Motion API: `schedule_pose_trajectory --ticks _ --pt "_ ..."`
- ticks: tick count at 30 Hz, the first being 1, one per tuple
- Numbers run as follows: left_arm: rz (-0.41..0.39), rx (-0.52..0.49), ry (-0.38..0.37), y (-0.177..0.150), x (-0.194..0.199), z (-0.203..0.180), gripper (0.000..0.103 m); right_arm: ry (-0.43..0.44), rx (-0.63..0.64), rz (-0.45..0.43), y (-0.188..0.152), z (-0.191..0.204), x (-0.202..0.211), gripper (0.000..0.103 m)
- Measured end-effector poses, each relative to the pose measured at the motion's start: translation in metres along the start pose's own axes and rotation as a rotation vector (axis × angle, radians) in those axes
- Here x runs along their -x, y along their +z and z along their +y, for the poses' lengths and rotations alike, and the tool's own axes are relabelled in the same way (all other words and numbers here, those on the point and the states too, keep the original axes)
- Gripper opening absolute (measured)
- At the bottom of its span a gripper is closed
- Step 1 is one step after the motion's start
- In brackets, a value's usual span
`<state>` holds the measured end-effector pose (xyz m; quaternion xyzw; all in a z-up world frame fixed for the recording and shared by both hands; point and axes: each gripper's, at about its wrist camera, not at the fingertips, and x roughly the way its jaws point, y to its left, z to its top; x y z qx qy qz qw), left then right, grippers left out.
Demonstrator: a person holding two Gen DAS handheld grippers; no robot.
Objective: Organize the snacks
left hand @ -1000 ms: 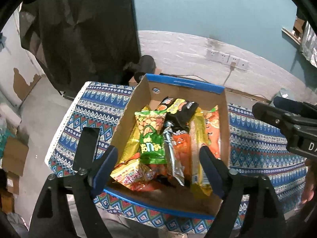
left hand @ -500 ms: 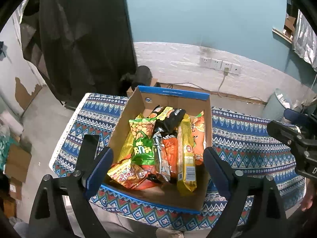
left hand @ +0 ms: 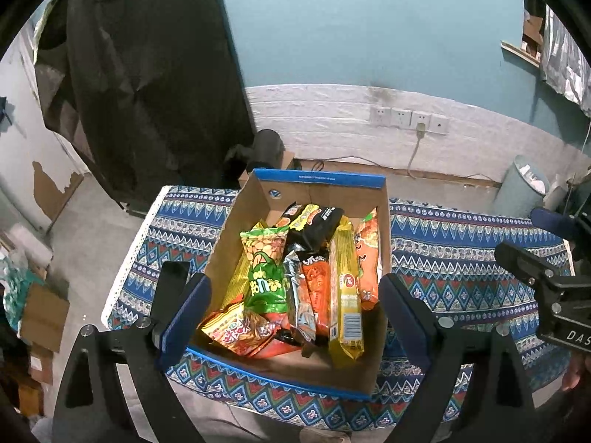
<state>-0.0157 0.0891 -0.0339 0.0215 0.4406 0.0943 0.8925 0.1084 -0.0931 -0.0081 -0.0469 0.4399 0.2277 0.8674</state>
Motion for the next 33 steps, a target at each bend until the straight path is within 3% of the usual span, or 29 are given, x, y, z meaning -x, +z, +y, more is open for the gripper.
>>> schedule_pose_trajectory --ticks 33 --pt "0.007 -0.008 0.004 -0.0036 0.0008 -0.0038 0.093 -0.032 0.012 0.02 0.0017 0.0015 -0.0029 0.081"
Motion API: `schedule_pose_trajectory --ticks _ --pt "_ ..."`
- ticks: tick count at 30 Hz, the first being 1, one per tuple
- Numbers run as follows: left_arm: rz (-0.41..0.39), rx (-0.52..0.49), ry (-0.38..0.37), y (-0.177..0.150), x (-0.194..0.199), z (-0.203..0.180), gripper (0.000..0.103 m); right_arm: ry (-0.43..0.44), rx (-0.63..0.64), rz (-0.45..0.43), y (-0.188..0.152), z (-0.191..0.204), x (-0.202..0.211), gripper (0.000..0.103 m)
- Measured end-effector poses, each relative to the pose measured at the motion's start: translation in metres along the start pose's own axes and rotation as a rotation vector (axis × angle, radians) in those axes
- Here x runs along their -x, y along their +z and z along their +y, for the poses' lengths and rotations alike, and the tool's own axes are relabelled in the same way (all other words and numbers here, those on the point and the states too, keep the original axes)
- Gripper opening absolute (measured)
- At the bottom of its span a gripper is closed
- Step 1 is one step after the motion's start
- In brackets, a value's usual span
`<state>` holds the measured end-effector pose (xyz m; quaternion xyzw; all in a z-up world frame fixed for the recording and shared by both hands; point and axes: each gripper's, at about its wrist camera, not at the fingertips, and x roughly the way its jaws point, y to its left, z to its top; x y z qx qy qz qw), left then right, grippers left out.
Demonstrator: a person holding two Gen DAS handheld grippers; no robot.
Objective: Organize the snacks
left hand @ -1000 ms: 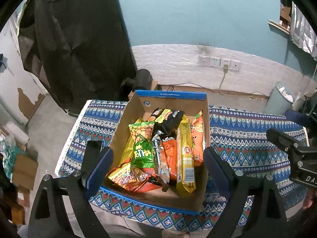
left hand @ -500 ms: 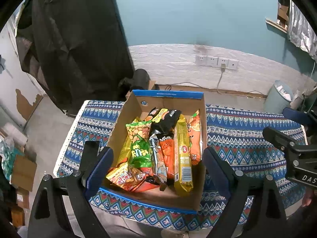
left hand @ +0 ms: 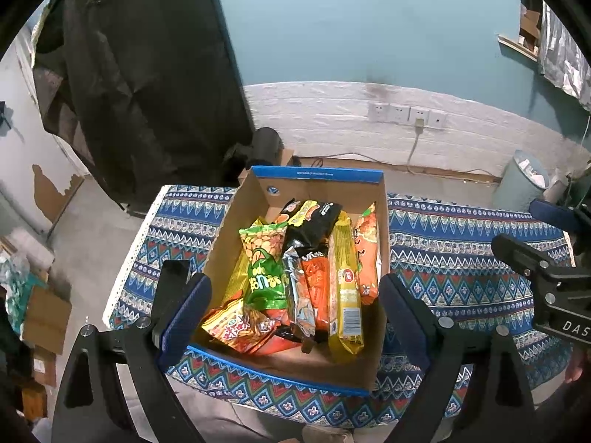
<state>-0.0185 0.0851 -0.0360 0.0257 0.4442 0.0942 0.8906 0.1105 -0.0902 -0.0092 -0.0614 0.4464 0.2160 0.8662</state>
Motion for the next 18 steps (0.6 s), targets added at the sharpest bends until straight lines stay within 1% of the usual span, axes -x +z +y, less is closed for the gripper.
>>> schedule_pose_trajectory --ticks 12,18 --pt "-0.002 -0.015 0.004 -0.0007 0.0012 -0.0041 0.093 -0.008 -0.011 0.014 -0.0009 -0.0013 -0.0009 0.081" --pt "-0.002 -0.021 -0.01 -0.0021 0.0032 -0.0051 0.093 -0.007 -0.013 0.016 -0.0005 -0.002 -0.0008 0.081"
